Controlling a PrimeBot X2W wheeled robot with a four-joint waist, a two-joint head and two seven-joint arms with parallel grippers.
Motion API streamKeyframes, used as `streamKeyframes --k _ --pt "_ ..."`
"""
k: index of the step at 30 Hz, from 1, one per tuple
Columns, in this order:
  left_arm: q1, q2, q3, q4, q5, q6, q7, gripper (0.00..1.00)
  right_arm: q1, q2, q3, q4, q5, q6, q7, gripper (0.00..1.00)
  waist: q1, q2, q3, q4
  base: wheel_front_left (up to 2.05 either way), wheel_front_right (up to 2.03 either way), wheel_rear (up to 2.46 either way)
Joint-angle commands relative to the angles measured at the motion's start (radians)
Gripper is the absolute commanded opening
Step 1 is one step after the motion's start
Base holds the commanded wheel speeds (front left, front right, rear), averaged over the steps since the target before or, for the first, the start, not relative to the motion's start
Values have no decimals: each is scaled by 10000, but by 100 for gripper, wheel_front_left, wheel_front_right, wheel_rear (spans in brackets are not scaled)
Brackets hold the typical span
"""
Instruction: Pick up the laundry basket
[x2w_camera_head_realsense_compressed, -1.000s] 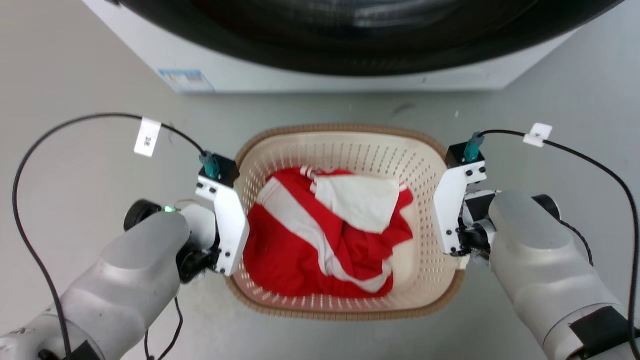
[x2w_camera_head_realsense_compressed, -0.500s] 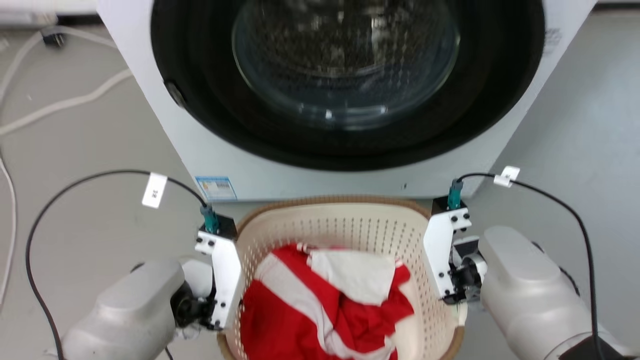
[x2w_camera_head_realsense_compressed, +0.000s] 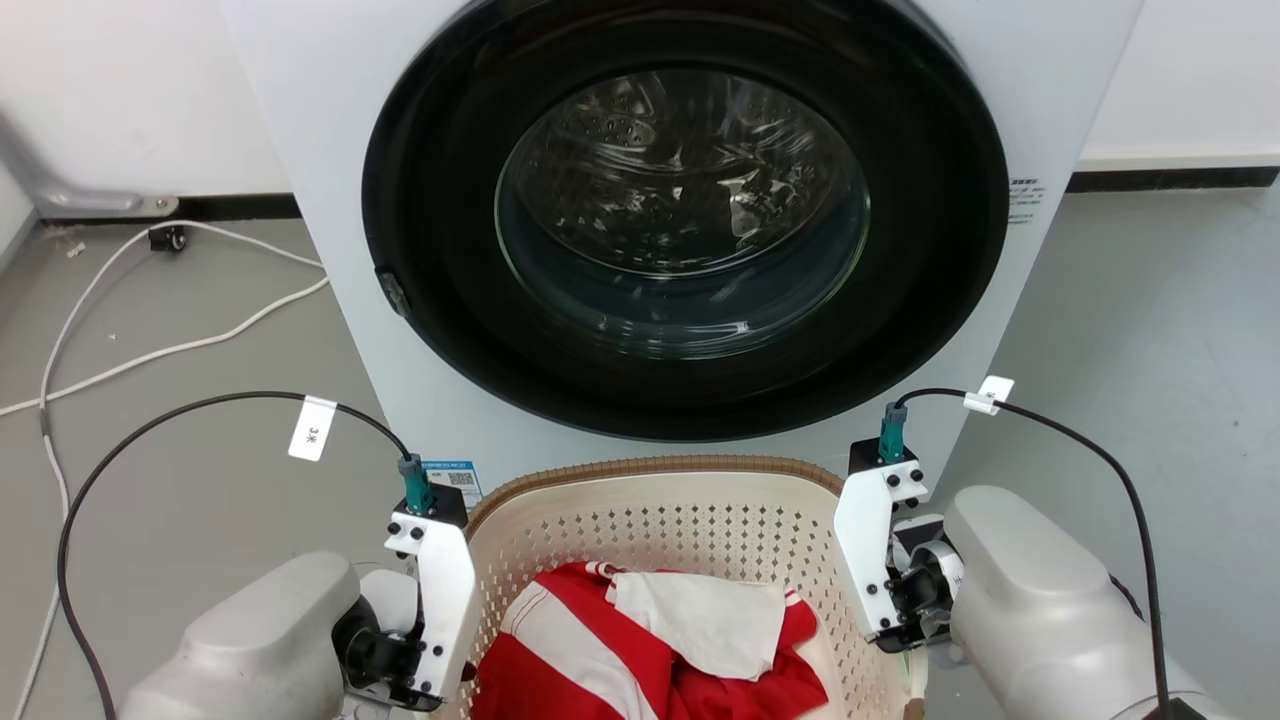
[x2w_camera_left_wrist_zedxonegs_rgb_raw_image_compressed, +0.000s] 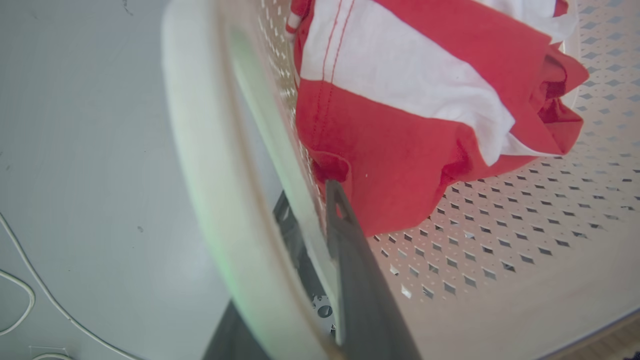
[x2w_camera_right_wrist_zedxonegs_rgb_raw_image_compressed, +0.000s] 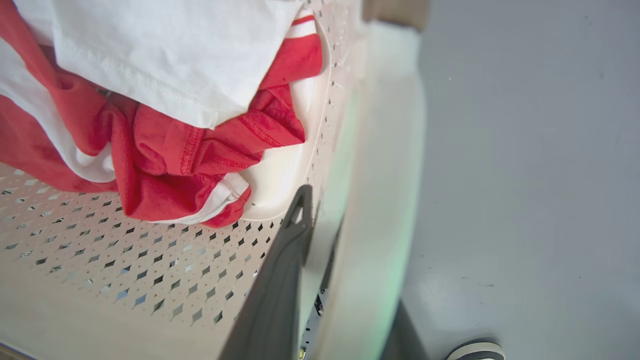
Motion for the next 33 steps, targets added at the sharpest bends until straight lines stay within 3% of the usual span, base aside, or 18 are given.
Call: streamKeyframes --k 1,33 --pt "202 196 -98 5 58 -64 230 0 33 -182 107 -68 -7 28 -45 0 3 0 -153 -90 0 0 0" --pt "35 122 -60 111 -427 -65 1015 0 -324 -174 897 90 621 30 358 0 3 0 -185 -352 0 0 0"
